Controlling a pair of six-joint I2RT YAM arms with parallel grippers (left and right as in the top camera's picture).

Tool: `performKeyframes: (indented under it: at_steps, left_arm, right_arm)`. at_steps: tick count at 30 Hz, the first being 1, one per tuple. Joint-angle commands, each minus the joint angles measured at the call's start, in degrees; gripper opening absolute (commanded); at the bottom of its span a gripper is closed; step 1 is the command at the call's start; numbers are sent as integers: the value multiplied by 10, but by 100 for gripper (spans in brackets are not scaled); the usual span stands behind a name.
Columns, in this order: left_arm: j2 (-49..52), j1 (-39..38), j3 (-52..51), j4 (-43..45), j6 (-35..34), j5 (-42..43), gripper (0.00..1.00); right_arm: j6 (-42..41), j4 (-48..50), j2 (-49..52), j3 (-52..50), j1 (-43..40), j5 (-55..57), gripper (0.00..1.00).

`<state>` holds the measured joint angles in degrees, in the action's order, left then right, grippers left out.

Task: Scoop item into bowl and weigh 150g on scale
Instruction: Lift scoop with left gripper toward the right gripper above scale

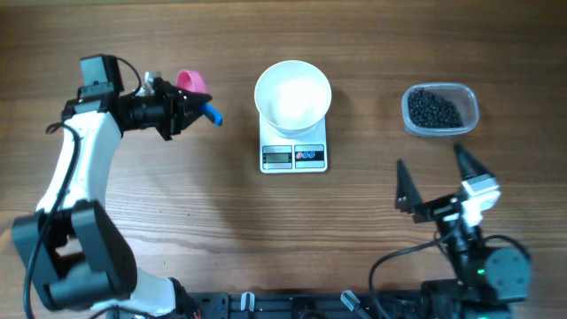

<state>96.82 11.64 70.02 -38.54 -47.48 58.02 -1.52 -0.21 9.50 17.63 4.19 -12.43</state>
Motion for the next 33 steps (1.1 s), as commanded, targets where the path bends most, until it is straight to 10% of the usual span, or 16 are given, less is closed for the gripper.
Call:
performKeyframes:
  at_steps: [1, 9, 12, 14, 33]
  left_arm:
    - [-70, -10, 9, 55, -139, 23, 13]
    - [-156, -64, 9, 110, -224, -69, 4]
    - [-155, -77, 9, 109, -224, -69, 4]
    - [-155, -85, 9, 109, -224, -69, 4]
    - [-155, -212, 9, 108, -452, -155, 4]
  right_arm:
    - [0, -78, 137, 173, -2, -5, 100]
    - [-18, -464, 531, 610, -2, -63, 100]
    - [-78, -455, 589, 619, -2, -223, 99]
    - [-101, -432, 624, 619, 9, -288, 79]
    - [-287, -222, 749, 619, 285, -170, 63]
